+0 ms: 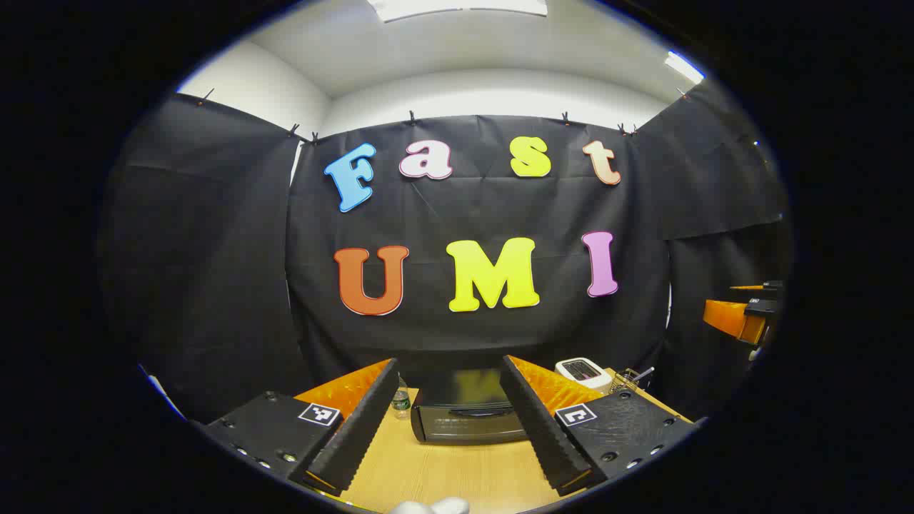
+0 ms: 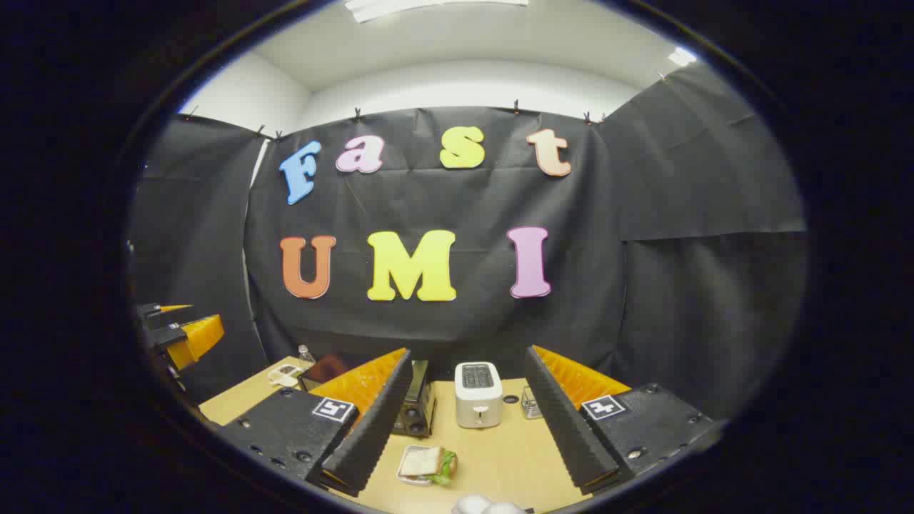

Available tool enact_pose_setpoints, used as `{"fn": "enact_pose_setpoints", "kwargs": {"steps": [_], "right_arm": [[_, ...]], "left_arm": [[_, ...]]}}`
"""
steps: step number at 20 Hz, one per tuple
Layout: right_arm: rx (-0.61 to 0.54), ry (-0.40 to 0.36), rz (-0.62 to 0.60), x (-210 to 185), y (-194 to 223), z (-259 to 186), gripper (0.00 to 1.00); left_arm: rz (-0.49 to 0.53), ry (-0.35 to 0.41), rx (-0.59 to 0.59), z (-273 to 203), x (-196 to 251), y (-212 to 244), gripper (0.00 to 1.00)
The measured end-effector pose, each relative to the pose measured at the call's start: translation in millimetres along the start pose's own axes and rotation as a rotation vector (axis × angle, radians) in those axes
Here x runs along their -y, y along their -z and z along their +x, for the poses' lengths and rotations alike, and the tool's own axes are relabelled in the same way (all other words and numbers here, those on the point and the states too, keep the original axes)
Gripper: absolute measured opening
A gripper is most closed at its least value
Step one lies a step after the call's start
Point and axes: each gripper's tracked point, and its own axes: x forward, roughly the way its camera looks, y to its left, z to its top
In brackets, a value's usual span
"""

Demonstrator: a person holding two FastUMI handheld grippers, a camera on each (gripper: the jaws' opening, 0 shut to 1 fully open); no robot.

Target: Open the electric oven with the left hand, put the food in, and close the electric oven.

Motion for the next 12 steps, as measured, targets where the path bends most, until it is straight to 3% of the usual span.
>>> {"fn": "enact_pose_setpoints", "kwargs": {"steps": [1, 2, 5, 6, 7, 10, 11, 12], "right_arm": [[-0.001, -0.003, -0.001, -1, 0, 0, 1.0], [-0.001, -0.005, -0.002, 0, 1, 2, 0.9], [0.003, -0.003, -0.011, 2, -3, 3, 0.9], [0.007, 0.0, -0.013, 4, -4, 5, 1.0], [0.009, 0.002, -0.015, 7, -6, 5, 0.9], [0.021, 0.004, -0.017, 9, -9, 6, 0.9], [0.024, 0.004, -0.019, 10, -10, 7, 1.0], [0.022, 0.003, -0.023, 10, -10, 8, 0.9]], "left_arm": [[0.001, 0.0, -0.006, 1, 2, 3, 0.94], [0.005, -0.002, -0.009, 3, 2, 4, 0.94], [0.0, 0.0, -0.015, 8, 5, 8, 0.94], [-0.004, -0.001, -0.013, 10, 6, 8, 0.94], [-0.007, 0.0, -0.015, 12, 6, 9, 0.94], [-0.01, -0.001, -0.017, 19, 8, 10, 0.94], [-0.009, -0.003, -0.016, 23, 9, 12, 0.94], [-0.008, -0.005, -0.017, 26, 9, 13, 0.94]]}}
